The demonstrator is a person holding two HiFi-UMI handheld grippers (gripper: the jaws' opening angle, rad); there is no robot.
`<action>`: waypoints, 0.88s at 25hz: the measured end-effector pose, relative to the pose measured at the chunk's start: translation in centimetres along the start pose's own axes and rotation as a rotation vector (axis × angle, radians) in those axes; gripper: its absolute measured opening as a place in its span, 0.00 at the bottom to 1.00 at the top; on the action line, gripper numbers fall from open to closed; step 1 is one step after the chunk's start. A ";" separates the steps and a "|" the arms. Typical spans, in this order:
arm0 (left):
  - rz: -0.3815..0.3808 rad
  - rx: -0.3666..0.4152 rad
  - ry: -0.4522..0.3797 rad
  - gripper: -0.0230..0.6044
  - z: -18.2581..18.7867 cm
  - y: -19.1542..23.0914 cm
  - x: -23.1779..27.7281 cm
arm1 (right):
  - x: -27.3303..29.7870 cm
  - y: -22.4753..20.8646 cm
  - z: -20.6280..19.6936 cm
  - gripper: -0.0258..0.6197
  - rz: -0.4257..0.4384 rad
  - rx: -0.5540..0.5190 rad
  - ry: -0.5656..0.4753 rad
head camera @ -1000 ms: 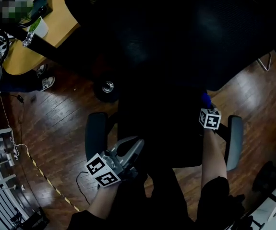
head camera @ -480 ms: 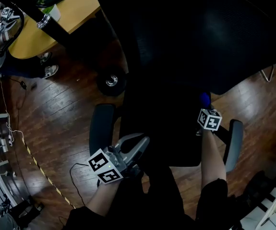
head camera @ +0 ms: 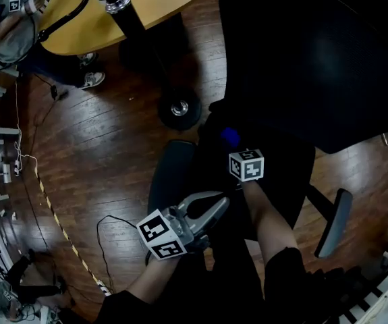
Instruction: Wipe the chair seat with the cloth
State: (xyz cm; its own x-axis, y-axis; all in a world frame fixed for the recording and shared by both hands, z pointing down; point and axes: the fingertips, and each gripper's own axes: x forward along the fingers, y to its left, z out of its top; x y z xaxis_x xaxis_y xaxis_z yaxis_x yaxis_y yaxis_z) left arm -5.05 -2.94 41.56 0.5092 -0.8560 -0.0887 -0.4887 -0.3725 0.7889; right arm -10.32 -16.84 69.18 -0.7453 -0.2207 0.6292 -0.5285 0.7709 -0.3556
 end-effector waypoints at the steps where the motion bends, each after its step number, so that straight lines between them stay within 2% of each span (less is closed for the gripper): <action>1: 0.003 0.001 -0.005 0.02 0.1 -0.1 -0.3 | 0.8 1.0 0.2 0.10 0.021 -0.003 0.003; 5: 0.026 0.006 -0.014 0.02 0.3 0.5 -1.4 | 3.4 3.2 -0.3 0.10 0.062 -0.053 0.049; 10: 0.035 0.003 -0.019 0.02 0.3 0.7 -1.6 | 2.9 2.7 -0.8 0.10 0.050 -0.050 0.006; 14: 0.028 0.001 -0.001 0.02 -0.2 0.5 -0.9 | 0.5 -1.0 -2.1 0.10 -0.047 -0.015 0.011; 22: -0.039 -0.004 0.082 0.02 -2.1 0.1 2.6 | -8.9 -12.3 -7.3 0.10 -0.291 0.016 0.065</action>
State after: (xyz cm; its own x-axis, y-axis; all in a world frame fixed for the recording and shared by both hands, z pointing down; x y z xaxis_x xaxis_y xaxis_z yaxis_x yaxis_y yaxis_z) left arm -2.29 -4.40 42.68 0.5837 -0.8090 -0.0694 -0.4649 -0.4030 0.7883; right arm 5.76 -20.03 73.03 -0.5337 -0.3918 0.7494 -0.7229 0.6712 -0.1639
